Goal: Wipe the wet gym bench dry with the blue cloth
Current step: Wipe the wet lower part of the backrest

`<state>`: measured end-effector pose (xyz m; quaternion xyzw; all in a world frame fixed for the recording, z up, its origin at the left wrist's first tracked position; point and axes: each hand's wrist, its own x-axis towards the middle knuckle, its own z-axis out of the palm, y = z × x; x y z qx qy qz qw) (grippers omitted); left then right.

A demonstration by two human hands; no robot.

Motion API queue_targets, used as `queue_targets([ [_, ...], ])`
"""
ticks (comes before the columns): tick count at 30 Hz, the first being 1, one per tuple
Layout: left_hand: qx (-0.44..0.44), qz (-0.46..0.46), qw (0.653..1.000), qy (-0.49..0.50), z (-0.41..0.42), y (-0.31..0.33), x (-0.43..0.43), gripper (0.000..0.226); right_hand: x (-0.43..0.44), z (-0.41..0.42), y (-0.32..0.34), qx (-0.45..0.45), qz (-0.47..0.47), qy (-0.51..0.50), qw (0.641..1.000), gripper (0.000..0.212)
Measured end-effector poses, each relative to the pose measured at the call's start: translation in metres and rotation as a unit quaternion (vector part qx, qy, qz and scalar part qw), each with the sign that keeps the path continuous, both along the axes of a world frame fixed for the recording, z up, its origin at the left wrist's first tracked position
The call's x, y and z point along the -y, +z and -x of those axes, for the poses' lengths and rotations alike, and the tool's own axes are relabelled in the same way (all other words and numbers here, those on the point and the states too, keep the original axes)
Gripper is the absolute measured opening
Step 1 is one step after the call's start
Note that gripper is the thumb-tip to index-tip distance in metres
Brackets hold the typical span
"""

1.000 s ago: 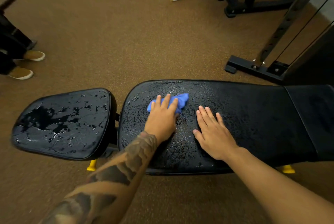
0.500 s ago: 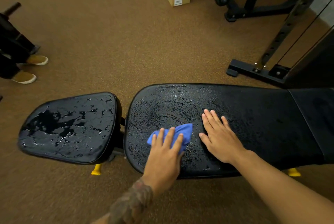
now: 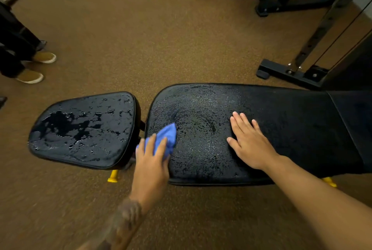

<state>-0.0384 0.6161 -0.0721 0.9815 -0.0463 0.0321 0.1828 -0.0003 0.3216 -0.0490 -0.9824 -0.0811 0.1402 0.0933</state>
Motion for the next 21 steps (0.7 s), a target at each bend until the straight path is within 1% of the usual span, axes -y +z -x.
queue_targets([
  [1, 0.007, -0.003, 1.000, -0.006, 0.024, -0.002, 0.009, 0.045, 0.000, 0.000, 0.000, -0.002, 0.000, -0.001, 1.000, 0.066],
  [2, 0.016, -0.008, 1.000, -0.025, 0.045, -0.003, 0.023, 0.053, 0.000, -0.001, 0.000, -0.003, 0.000, -0.001, 1.000, 0.066],
  [4, 0.027, -0.020, 0.996, -0.083, 0.072, -0.006, 0.057, 0.064, 0.000, -0.001, 0.001, -0.004, 0.003, -0.001, 1.000, 0.066],
  [6, 0.042, -0.030, 0.990, -0.128, 0.074, -0.007, 0.091, 0.062, 0.000, -0.002, 0.000, 0.000, 0.007, -0.001, 1.000, 0.066],
  [7, 0.052, -0.027, 0.989, -0.135, 0.064, -0.005, 0.103, 0.059, 0.000, -0.002, 0.000, 0.002, 0.008, 0.000, 1.000, 0.066],
  [10, 0.032, -0.016, 0.994, -0.103, 0.018, 0.007, 0.109, 0.050, 0.001, -0.002, -0.002, 0.008, 0.008, 0.000, 1.000, 0.065],
  [13, 0.019, -0.029, 0.999, -0.022, -0.025, 0.007, 0.069, 0.043, 0.002, -0.001, -0.004, 0.008, 0.006, 0.003, 1.000, 0.064],
  [15, 0.025, -0.032, 0.999, 0.035, -0.025, 0.003, 0.039, 0.041, 0.003, -0.001, -0.004, 0.008, 0.002, 0.006, 1.000, 0.064],
  [16, 0.026, -0.032, 0.998, 0.046, -0.015, 0.002, 0.031, 0.041, 0.003, -0.001, -0.004, 0.008, 0.002, 0.007, 1.000, 0.064],
  [18, 0.023, -0.028, 0.999, 0.032, 0.022, -0.001, 0.038, 0.042, 0.002, 0.000, -0.004, 0.008, 0.004, 0.006, 1.000, 0.064],
  [21, 0.007, -0.021, 0.998, -0.059, 0.065, 0.001, 0.081, 0.052, 0.001, 0.000, -0.004, 0.016, 0.005, 0.003, 1.000, 0.064],
])
